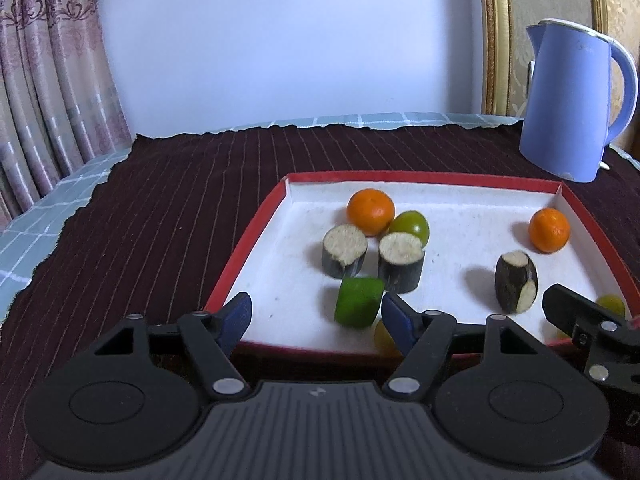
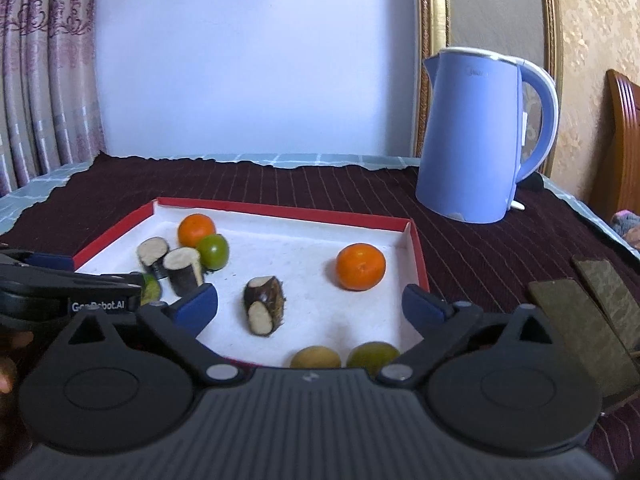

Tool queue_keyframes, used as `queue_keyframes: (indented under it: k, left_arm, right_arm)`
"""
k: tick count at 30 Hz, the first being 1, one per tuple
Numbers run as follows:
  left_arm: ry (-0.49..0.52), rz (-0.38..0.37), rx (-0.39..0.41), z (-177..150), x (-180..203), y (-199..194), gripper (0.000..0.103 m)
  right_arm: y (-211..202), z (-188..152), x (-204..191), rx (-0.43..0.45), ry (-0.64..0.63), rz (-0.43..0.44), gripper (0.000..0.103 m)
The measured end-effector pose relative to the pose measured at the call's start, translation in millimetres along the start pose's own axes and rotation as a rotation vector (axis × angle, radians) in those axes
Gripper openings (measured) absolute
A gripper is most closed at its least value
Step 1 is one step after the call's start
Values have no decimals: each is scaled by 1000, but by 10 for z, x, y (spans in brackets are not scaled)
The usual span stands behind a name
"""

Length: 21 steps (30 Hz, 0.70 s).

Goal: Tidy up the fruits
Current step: 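Withdraw both open tools from the tray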

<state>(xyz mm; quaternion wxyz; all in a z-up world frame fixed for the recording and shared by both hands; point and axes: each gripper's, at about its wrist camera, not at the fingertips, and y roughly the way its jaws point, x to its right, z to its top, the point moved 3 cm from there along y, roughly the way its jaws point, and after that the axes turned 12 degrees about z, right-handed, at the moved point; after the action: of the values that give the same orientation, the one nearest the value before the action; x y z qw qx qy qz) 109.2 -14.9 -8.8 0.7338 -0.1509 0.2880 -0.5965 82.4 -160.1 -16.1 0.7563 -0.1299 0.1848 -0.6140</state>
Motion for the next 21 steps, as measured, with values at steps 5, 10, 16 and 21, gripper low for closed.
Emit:
queue_keyframes:
  k: [5, 10, 16, 21]
  left_arm:
    - [-1, 9, 6, -112, -43, -67, 74]
    - [-19, 26, 37, -158, -124, -181, 78]
    - [-28, 17, 29, -251, -169, -241, 81]
    - [-39, 17, 2, -337, -202, -204, 81]
  right_arm:
    - [-96, -71, -99, -1, -27, 12, 103]
    - [-130, -178, -139, -23, -41, 22, 103]
    - [-173, -252, -133, -33, -23, 31, 103]
    - [-164, -325, -155, -58, -44, 27, 103]
